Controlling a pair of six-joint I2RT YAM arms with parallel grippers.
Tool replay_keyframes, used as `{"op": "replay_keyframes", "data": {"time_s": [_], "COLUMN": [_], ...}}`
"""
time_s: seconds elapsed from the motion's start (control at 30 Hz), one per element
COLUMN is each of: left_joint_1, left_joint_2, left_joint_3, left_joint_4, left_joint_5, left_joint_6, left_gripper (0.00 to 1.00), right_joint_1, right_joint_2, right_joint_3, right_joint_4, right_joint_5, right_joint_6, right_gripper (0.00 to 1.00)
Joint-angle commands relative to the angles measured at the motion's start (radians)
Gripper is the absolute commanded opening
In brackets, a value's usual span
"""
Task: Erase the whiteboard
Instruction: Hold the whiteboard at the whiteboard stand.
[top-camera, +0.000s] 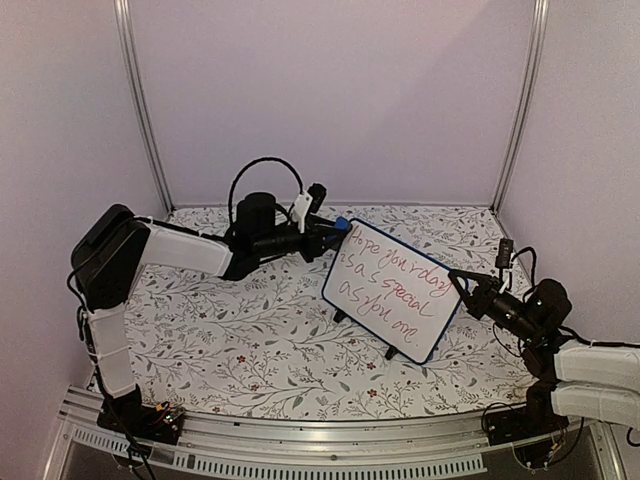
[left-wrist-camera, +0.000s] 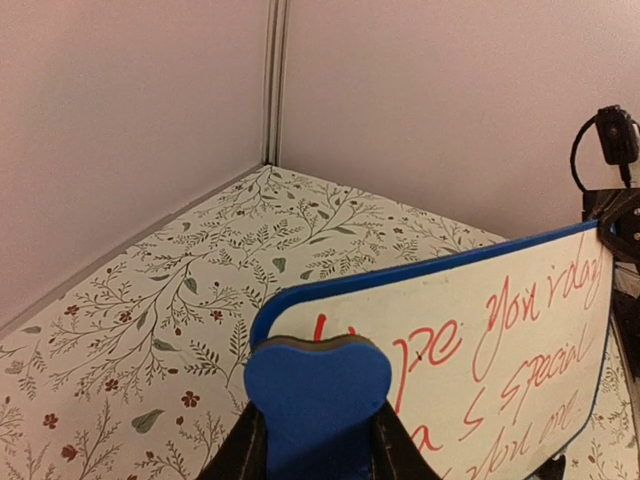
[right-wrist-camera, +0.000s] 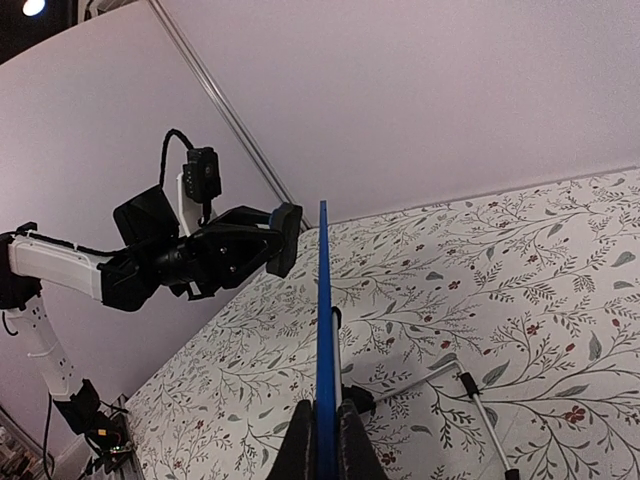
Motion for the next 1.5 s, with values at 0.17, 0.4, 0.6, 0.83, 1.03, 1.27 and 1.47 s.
{"op": "replay_keyframes", "data": {"time_s": [0.17, 0.4, 0.6, 0.83, 1.03, 1.27, 1.47], "left_joint_1": [-0.045, -0.057, -0.059, -0.061, -0.064, -0.064, -0.064], "left_joint_2": [0.027, 0.059, 0.081, 0.097, 0.108, 0.044, -0.013], "left_joint_3": [0.107, 0.175, 0.199, 0.219, 0.228, 0.156, 0.114], "left_joint_4": [-0.165, -0.258, -0.29, -0.307, -0.323, -0.26, -0.219], "left_joint_5": [-0.09, -0.168, -0.177, -0.155, -0.15, -0.15, -0.142], "left_joint_6": [0.066, 0.081, 0.081, 0.081, 0.073, 0.061, 0.053], "left_gripper": [0.0, 0.0, 0.0, 0.0, 0.0, 0.0, 0.0], "right_joint_1": [0.037, 0.07, 0.072, 0.077, 0.082, 0.082, 0.083], "right_joint_2": [-0.035, -0.037, -0.055, -0.054, -0.063, -0.18, -0.139], "right_joint_3": [0.05, 0.068, 0.067, 0.07, 0.075, 0.228, 0.703], "right_joint_4": [-0.06, -0.093, -0.11, -0.114, -0.143, -0.504, -1.061], "right_joint_5": [0.05, 0.082, 0.097, 0.1, 0.103, 0.183, 0.295], "right_joint_6": [-0.018, -0.045, -0.046, -0.048, -0.05, -0.057, -0.199], "right_gripper": [0.0, 0.0, 0.0, 0.0, 0.09, 0.62, 0.75]}}
